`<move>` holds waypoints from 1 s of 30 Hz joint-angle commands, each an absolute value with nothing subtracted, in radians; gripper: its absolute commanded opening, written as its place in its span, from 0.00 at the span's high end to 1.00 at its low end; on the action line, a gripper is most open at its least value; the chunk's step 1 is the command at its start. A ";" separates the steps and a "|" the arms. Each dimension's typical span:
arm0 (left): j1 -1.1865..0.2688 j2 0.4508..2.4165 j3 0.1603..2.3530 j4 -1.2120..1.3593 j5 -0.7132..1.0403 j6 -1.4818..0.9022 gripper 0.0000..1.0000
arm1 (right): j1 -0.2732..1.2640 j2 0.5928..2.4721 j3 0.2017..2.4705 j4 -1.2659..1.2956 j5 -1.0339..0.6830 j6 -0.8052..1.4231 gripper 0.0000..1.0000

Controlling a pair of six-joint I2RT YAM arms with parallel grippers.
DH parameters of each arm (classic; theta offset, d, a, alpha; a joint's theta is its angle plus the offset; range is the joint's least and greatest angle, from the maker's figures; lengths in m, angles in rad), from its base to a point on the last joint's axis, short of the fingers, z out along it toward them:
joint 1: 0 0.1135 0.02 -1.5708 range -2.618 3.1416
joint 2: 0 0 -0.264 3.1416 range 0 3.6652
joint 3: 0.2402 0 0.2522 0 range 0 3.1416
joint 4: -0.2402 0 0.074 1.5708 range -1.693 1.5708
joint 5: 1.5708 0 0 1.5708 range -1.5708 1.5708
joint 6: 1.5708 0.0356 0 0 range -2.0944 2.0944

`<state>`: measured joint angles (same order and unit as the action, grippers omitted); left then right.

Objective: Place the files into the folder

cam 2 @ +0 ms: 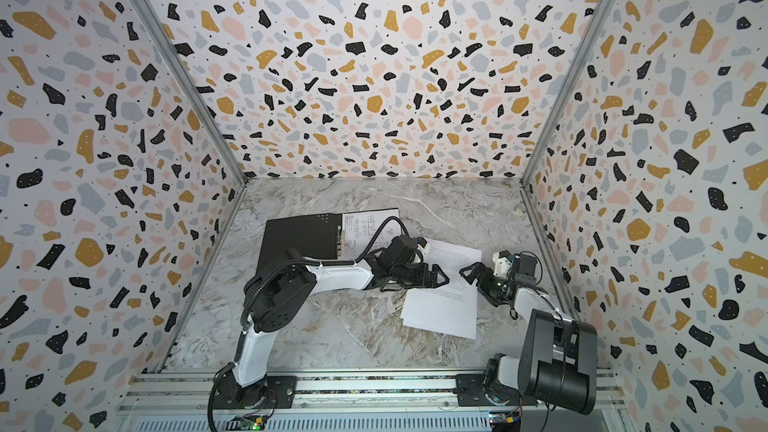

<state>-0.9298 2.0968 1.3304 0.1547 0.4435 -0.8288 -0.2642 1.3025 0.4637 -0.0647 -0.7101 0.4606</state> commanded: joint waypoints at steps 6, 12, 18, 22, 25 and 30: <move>-0.899 2.057 1.318 0.148 0.438 -0.798 0.05 | -0.298 1.298 0.459 -0.077 -0.739 0.469 0.03; -0.855 2.022 1.363 -0.024 0.358 -0.680 0.03 | -0.313 1.294 0.463 -0.089 -0.745 0.452 0.03; -0.849 2.072 1.401 -0.088 0.328 -0.627 0.03 | -0.313 1.306 0.465 -0.107 -0.722 0.427 0.03; -0.851 2.120 1.429 -0.086 0.350 -0.628 0.03 | -0.307 1.324 0.466 -0.101 -0.723 0.426 0.03; -0.851 2.144 1.447 -0.089 0.352 -0.627 0.03 | -0.294 1.343 0.472 -0.093 -0.713 0.426 0.03; -0.854 2.163 1.459 -0.102 0.352 -0.626 0.03 | -0.265 1.374 0.489 -0.085 -0.703 0.426 0.03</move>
<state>-0.8482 2.1407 1.4494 -0.0669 0.3538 -0.6395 -0.2810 1.3483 0.4831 -0.0498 -0.7364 0.4381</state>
